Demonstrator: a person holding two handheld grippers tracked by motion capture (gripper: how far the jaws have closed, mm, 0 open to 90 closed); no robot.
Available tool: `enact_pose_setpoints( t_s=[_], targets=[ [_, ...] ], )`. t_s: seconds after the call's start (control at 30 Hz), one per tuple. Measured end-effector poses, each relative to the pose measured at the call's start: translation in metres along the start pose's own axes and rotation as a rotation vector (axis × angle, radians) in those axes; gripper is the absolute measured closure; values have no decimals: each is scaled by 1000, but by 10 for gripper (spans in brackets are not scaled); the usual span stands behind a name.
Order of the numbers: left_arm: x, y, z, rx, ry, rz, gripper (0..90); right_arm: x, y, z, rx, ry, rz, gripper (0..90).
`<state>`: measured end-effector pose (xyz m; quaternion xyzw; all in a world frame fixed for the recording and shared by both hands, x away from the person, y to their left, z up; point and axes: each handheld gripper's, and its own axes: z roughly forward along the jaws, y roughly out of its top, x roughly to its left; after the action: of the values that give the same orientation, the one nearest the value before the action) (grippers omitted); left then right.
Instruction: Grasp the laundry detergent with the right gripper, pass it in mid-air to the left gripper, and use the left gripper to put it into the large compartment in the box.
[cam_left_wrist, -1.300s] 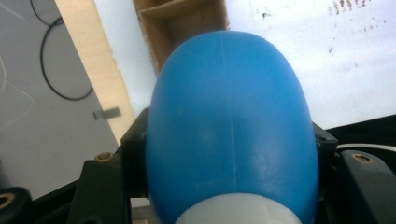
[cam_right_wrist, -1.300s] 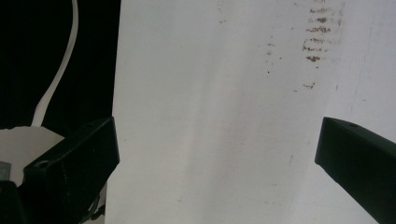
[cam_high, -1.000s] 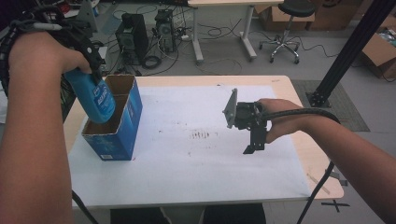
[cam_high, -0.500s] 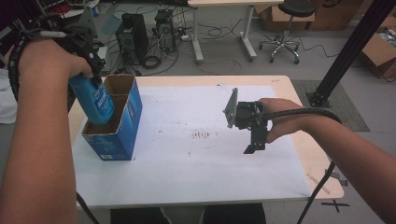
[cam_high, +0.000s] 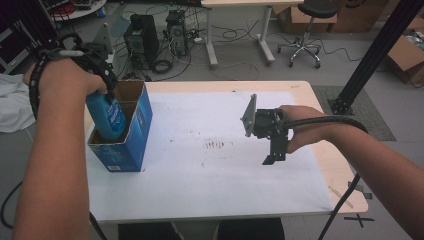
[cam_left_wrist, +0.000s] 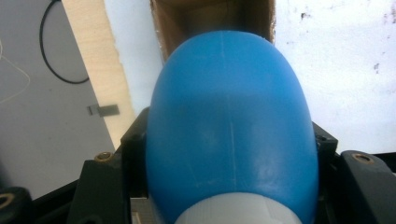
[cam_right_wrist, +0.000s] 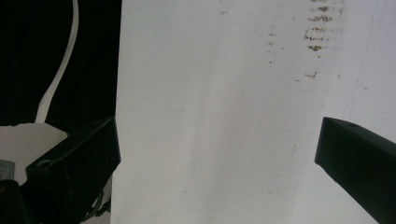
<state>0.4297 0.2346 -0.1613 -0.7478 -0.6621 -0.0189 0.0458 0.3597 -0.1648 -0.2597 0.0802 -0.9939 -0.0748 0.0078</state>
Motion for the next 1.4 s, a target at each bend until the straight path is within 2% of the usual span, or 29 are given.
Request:
enact_pose_setpoints(
  t_s=[0.23, 0.3, 0.43, 0.57, 0.6, 0.8, 1.0, 1.4],
  targets=[
    [-4, 3, 15, 3, 14, 26, 387, 1, -1, 1, 1, 4, 3, 0],
    [-5, 5, 24, 5, 16, 30, 386, 1, -1, 2, 1, 4, 6, 0],
    [-6, 6, 34, 7, 9, 23, 386, 1, -1, 2, 0, 6, 6, 1],
    [-6, 9, 53, 14, 0, 31, 386, 1, -2, 0, -2, -1, 6, 3],
    [-6, 9, 56, 9, -2, 22, 386, 1, -2, 0, -3, 2, 8, 3],
    [-5, 12, 74, 14, 0, 18, 386, 1, -2, 1, -5, 1, 10, 3],
    [-2, 15, 91, 23, 3, 34, 386, 1, -3, 2, -6, -2, 9, 4],
    [-4, 18, 115, 35, -4, 50, 385, 0, -5, 4, -3, 6, 17, 7]
  ],
)
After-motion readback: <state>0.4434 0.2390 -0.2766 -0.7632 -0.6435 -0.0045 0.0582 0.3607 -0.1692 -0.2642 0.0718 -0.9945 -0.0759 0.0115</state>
